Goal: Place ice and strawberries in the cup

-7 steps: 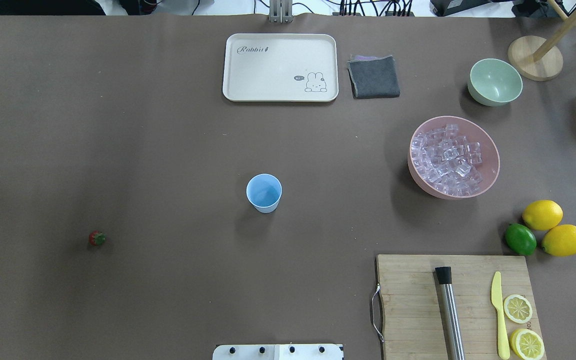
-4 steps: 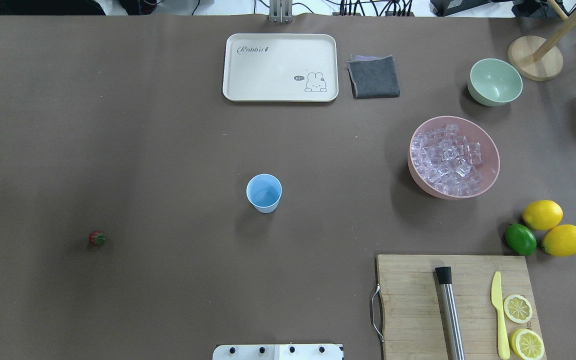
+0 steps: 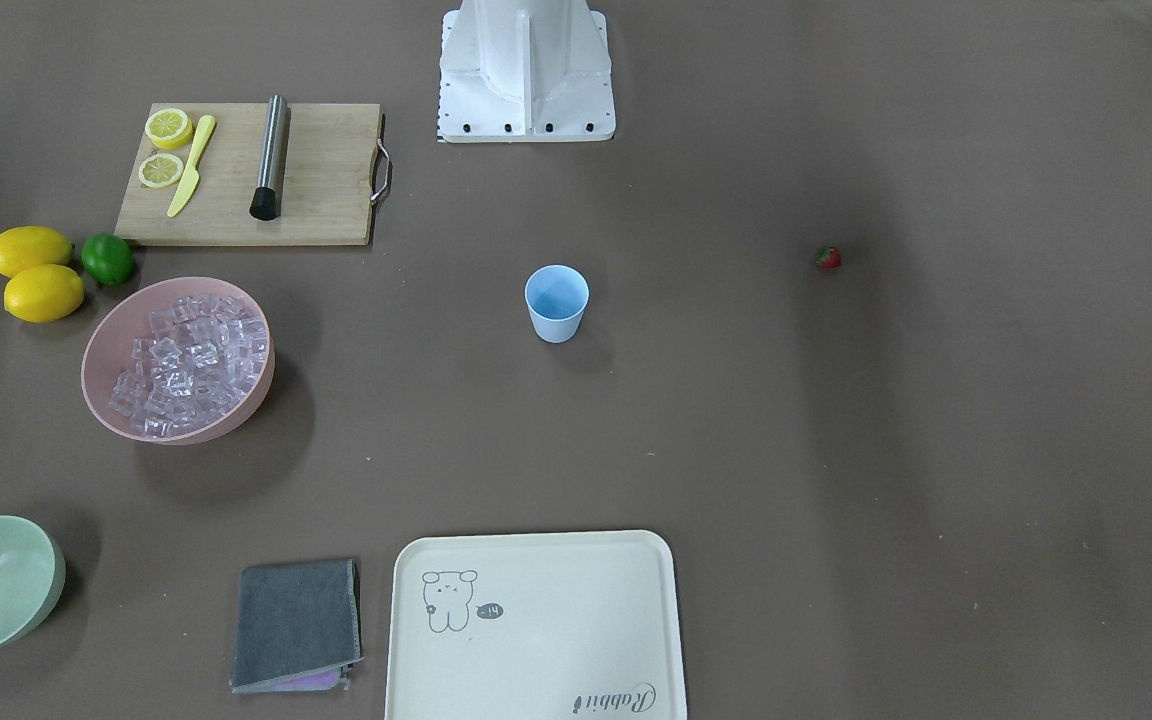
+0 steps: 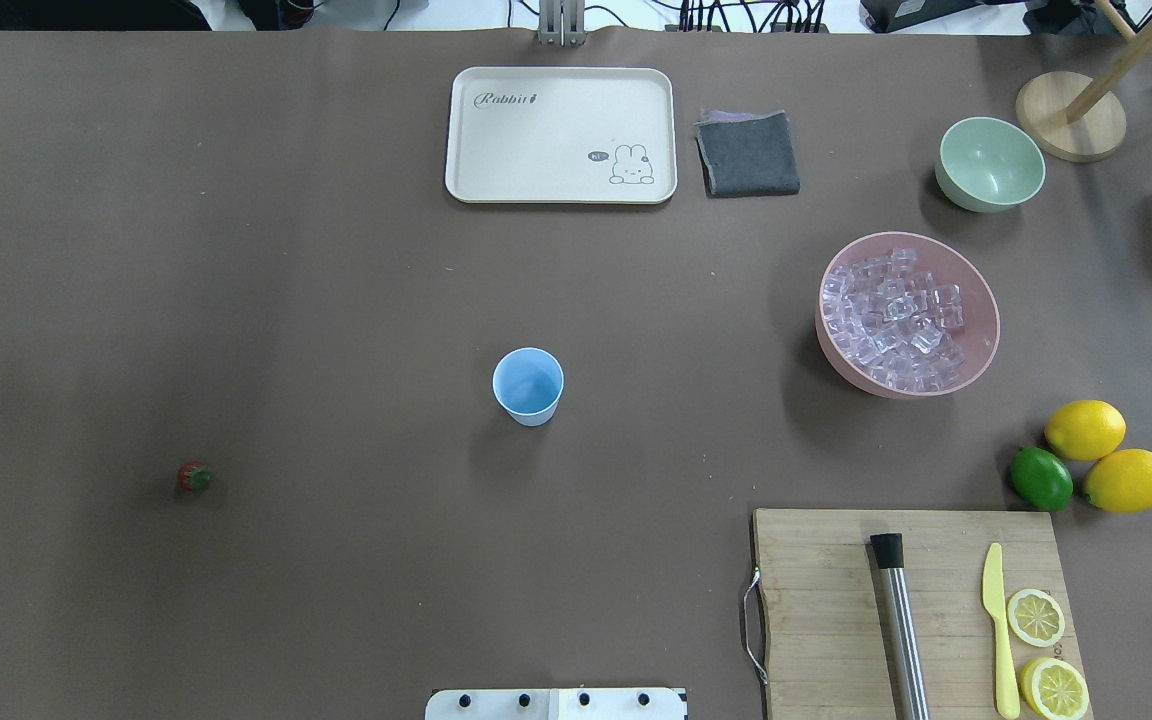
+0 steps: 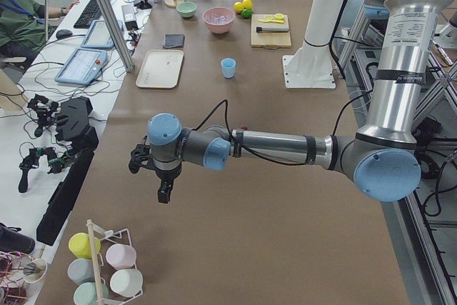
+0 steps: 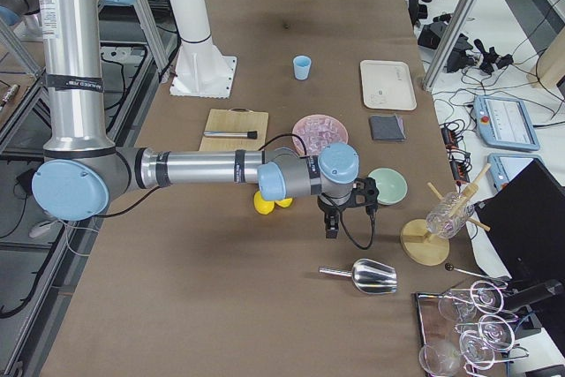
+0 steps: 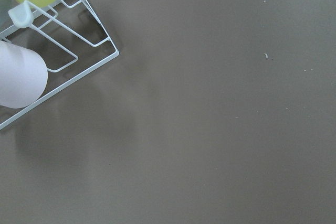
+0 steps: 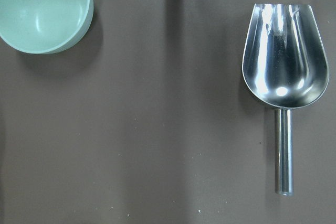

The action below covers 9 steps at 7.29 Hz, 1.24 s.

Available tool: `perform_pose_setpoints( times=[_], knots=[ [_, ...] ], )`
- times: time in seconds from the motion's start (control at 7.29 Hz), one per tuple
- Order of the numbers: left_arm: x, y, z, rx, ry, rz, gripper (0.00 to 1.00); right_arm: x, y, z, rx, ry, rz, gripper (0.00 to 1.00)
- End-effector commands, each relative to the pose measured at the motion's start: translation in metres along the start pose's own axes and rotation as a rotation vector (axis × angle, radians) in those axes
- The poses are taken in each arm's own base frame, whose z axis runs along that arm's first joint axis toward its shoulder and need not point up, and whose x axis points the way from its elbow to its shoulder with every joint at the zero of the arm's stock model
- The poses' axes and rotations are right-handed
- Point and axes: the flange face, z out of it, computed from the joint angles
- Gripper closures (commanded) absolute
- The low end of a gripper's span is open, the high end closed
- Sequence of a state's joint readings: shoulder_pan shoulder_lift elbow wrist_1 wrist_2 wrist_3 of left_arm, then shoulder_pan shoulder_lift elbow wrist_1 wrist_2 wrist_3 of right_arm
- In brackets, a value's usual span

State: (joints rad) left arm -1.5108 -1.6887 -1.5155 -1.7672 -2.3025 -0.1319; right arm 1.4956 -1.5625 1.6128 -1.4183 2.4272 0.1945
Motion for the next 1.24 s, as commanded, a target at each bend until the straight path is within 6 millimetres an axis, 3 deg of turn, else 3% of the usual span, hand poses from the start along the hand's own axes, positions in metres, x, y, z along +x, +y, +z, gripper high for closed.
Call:
perform_pose_setpoints(
  times=[0.0, 1.1],
  knots=[
    [0.0006, -0.0016, -0.0006, 0.001, 0.0, 0.001, 0.02, 0.0043, 0.0049, 0.0009, 0.001, -0.001, -0.024, 0.0],
    [0.0019, -0.005, -0.0002, 0.002, 0.001, 0.003, 0.02, 0.0059, 0.0084, 0.0044, -0.015, -0.031, -0.066, 0.01]
  ],
)
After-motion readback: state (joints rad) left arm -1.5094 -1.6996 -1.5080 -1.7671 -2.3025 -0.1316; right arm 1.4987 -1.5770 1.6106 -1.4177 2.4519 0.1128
